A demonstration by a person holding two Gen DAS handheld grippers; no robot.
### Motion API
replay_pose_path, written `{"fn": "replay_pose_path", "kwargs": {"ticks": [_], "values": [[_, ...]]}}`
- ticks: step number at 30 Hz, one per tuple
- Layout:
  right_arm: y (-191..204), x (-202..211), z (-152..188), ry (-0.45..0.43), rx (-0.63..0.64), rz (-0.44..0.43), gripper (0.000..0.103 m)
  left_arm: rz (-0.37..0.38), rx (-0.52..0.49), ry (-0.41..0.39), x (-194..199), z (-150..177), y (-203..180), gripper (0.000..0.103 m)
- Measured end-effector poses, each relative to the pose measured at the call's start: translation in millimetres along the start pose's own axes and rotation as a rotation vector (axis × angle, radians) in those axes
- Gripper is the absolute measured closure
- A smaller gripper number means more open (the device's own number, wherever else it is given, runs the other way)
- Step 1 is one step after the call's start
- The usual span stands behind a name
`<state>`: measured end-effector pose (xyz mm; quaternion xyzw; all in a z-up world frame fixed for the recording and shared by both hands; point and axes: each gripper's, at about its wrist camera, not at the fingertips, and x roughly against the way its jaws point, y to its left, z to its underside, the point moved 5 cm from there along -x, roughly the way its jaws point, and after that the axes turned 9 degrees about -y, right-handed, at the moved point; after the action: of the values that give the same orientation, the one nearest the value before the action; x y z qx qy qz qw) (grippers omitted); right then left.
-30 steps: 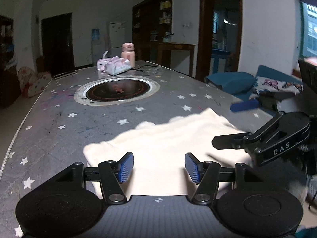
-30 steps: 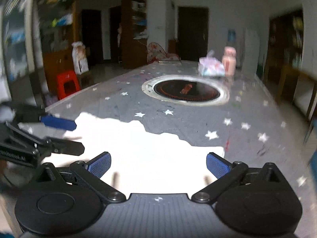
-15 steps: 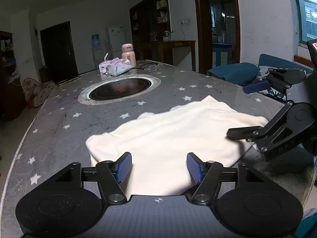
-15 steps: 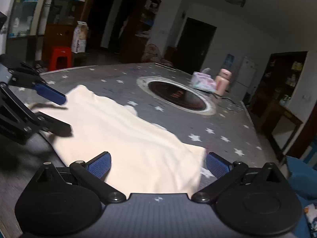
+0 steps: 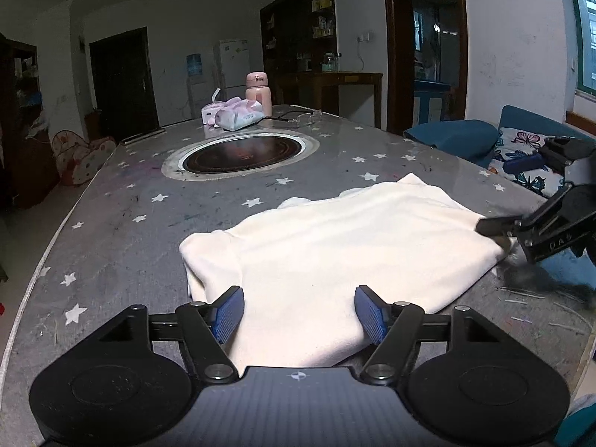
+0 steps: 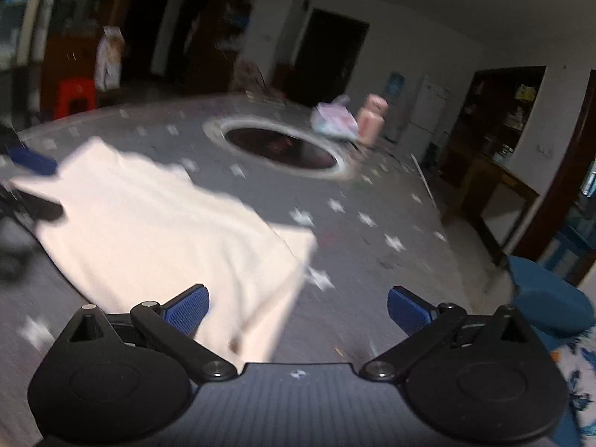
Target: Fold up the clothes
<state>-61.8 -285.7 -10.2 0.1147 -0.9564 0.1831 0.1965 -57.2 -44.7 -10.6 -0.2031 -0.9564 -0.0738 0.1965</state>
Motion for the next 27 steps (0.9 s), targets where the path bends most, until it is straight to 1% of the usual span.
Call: {"fn": "replay_pose_path", "kwargs": {"ticks": [2, 4, 6, 11, 13, 17, 20, 24, 27], "values": [[-3.8, -0.8, 2.6, 0.003, -0.013, -0.012, 0.000, 0.000, 0.002, 0.002, -0.1, -0.5, 0.3, 0.033], [-7.5, 1.2, -2.1, -0.005, -0.030, -0.025, 0.000, -0.001, 0.010, 0.004, 0.0, -1.9, 1.7, 0.033], [-10.7, 2.3, -10.3, -0.032, -0.030, -0.017, 0.000, -0.001, 0.018, 0.006, 0.4, -3.6, 3.1, 0.033], [-9.7, -10.5, -20.9, -0.052, -0.012, -0.009, 0.000, -0.026, 0.049, 0.002, 1.2, -7.1, 10.0, 0.033], [-3.9, -19.9, -19.4, -0.043, 0.006, -0.020, 0.000, -0.040, 0.063, 0.014, 0.0, -4.9, 14.7, 0.033], [3.8, -33.6, -8.3, 0.010, 0.048, -0.033, 0.000, -0.048, 0.106, 0.032, 0.4, -0.2, 24.8, 0.032], [0.9, -31.4, -12.9, 0.007, 0.034, -0.034, 0.000, -0.046, 0.124, 0.033, 1.3, -0.5, 28.2, 0.031], [1.1, -32.8, -26.9, -0.027, 0.051, -0.032, 0.000, -0.051, 0.130, 0.033, 0.6, 1.3, 28.6, 0.030], [4.5, -47.8, -26.2, 0.003, 0.088, -0.026, 0.000, -0.053, 0.139, 0.033, 1.8, 2.7, 29.4, 0.030]]}}
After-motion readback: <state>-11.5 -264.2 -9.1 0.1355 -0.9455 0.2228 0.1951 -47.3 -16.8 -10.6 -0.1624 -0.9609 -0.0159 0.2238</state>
